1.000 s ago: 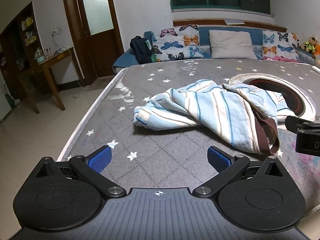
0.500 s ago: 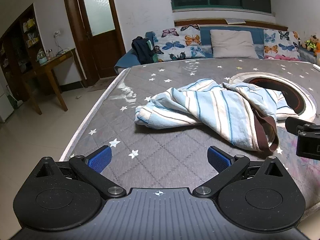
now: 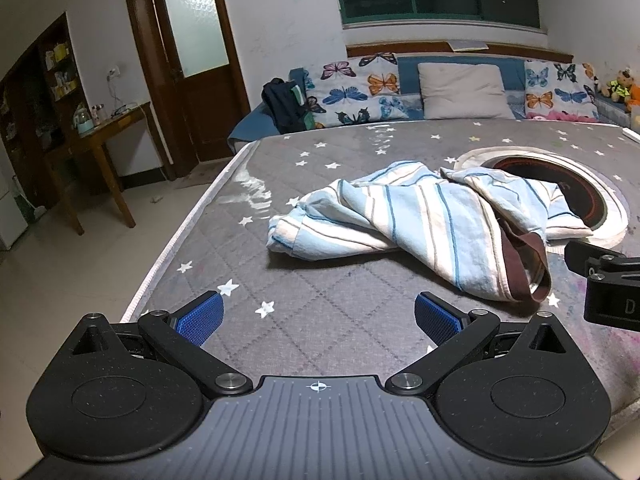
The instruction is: Fold clothes
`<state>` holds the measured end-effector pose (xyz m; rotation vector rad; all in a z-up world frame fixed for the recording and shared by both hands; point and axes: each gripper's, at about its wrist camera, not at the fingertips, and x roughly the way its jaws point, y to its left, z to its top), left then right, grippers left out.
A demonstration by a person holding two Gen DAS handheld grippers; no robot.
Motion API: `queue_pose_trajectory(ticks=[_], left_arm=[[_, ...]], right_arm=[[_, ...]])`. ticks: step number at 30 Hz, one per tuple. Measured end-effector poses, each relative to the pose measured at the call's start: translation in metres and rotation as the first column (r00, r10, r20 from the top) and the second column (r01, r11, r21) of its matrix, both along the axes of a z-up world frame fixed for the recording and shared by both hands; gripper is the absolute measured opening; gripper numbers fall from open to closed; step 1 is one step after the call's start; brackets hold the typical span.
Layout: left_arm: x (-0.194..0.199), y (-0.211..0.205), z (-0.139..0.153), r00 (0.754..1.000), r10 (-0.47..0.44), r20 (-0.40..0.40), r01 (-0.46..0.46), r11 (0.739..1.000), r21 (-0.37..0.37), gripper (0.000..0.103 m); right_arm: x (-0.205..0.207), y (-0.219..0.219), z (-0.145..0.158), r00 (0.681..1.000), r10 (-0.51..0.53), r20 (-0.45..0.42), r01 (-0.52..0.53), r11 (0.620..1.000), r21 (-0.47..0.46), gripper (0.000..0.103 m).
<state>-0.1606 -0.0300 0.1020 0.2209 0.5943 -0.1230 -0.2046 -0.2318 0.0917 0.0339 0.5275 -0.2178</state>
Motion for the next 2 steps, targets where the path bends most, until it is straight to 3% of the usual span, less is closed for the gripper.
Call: queue_pose_trajectory(ticks=[2], left_arm=[[0.0003,0.0027,0.0013,1.000,0.000,0.002,0.000,1.000,-0.003,0.103]], right_arm=[[-0.0004,0.0005,0.0030,1.000,0.003,0.002,-0.003,1.000,-0.002,0.103]])
